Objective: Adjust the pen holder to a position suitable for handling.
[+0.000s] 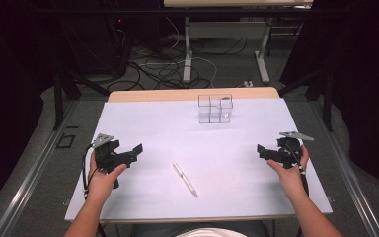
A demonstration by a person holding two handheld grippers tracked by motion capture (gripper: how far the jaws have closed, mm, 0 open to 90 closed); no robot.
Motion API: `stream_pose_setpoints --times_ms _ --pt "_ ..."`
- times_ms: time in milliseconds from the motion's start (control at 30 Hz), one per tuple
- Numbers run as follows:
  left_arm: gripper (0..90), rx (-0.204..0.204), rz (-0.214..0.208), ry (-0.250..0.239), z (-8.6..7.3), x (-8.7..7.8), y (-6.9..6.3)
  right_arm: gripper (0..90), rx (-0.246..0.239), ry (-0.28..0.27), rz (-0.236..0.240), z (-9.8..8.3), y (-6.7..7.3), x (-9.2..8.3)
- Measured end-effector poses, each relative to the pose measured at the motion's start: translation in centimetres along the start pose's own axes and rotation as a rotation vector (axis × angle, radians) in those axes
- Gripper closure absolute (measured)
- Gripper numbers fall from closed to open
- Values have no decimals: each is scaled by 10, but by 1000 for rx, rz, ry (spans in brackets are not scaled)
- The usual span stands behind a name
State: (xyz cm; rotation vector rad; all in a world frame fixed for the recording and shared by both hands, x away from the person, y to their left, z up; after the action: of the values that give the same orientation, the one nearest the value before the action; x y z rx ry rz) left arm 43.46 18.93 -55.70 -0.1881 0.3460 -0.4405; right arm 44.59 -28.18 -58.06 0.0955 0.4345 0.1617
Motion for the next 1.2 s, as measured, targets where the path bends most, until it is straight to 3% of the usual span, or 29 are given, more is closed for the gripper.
stream_pose_setpoints --times_ms 67,200,400,633,733,833,1200 --pt "1 20 1 7 -2 2 0 0 -13 -3 17 -2 4 1" --pt "1 22 -2 18 -5 3 -1 0 -27 -17 24 0 10 1" --pt "1 11 8 18 -6 1 0 20 -35 -27 103 5 25 4" --pt "1 17 16 5 -3 -2 0 112 -35 -98 108 41 40 -2" --pt "1 12 15 3 -2 -3 1 146 -38 -90 100 53 44 3" --pt "1 11 13 -1 -3 -2 1 147 -28 -62 122 63 49 9" --pt "1 23 34 14 -8 -4 4 193 -89 -25 127 101 69 26"
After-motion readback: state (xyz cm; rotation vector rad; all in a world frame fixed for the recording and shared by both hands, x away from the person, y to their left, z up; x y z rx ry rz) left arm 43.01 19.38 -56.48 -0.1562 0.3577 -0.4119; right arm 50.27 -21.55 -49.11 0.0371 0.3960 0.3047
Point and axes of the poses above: each handheld gripper's, and its own axes: x roughly forward along the jaws, z roughly out of its top, y roughly to its left, the point moved 10 cm from there along x, roughly forward along the jaws, and after that the axes turned 12 degrees about -y, right-handed, at the moved point
